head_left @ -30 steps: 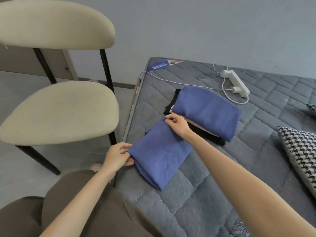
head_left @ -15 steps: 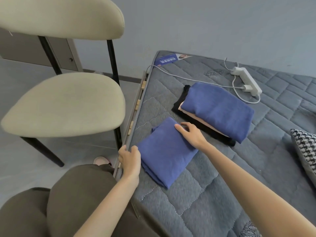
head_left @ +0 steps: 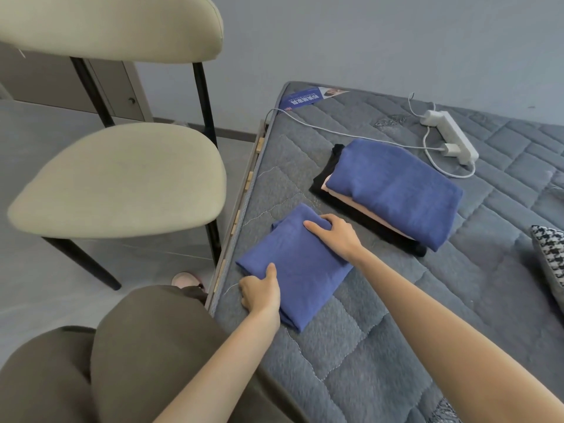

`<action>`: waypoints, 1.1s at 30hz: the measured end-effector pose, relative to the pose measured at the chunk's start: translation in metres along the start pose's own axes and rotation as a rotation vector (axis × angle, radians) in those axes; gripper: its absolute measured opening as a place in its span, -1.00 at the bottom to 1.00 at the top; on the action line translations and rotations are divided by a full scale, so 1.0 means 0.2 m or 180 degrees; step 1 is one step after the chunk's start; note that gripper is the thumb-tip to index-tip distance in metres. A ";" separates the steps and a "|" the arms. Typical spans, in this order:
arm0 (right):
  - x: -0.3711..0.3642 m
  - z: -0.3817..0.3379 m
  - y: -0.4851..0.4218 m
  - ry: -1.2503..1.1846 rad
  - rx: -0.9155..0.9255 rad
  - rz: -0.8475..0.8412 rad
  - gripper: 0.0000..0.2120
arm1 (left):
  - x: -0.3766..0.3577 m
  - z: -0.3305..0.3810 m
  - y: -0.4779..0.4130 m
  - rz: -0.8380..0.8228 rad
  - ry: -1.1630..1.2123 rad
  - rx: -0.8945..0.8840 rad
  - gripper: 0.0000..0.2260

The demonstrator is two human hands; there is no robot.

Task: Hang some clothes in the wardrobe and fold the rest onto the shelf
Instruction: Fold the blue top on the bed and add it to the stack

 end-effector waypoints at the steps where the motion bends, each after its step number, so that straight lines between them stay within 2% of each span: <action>1: 0.00 0.00 0.00 -0.0014 -0.0006 -0.0009 -0.45 | 0.00 -0.01 -0.01 -0.0007 -0.0053 0.0004 -0.55; 5: 0.01 0.01 -0.01 -0.0120 -0.0014 -0.0015 -0.55 | -0.01 -0.03 -0.02 0.0068 -0.0159 -0.0140 -0.60; 9: 0.02 -0.01 0.00 -0.0191 0.0087 -0.0135 -0.57 | 0.02 0.05 -0.01 0.0108 0.0202 -0.0309 -0.72; 13: 0.07 -0.03 0.05 -0.0409 0.0244 -0.0074 -0.71 | 0.14 0.23 -0.01 0.0347 0.0148 -0.0648 -0.66; 17: 0.17 -0.08 0.11 -0.0944 0.0363 0.0248 -0.72 | 0.19 0.44 -0.01 0.0180 -0.0052 -0.1147 -0.81; 25: 0.55 -0.19 0.22 -0.1878 0.0510 0.1170 -0.82 | 0.02 0.98 0.21 -0.0291 -0.0352 -0.2054 -0.81; 33: 1.02 -0.04 0.18 -0.2135 0.0136 0.2072 -0.83 | -0.54 1.35 0.35 -0.1040 -0.0711 -0.2162 -0.74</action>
Point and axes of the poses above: each hand's wrist, its own y-axis away from the middle knuckle, its own x-axis out of the back of the hand, z = x × y, the point moved 7 cm from there along -y, towards the middle knuckle, and after that the axes turned 9 degrees about -y, right-handed, at the moved point
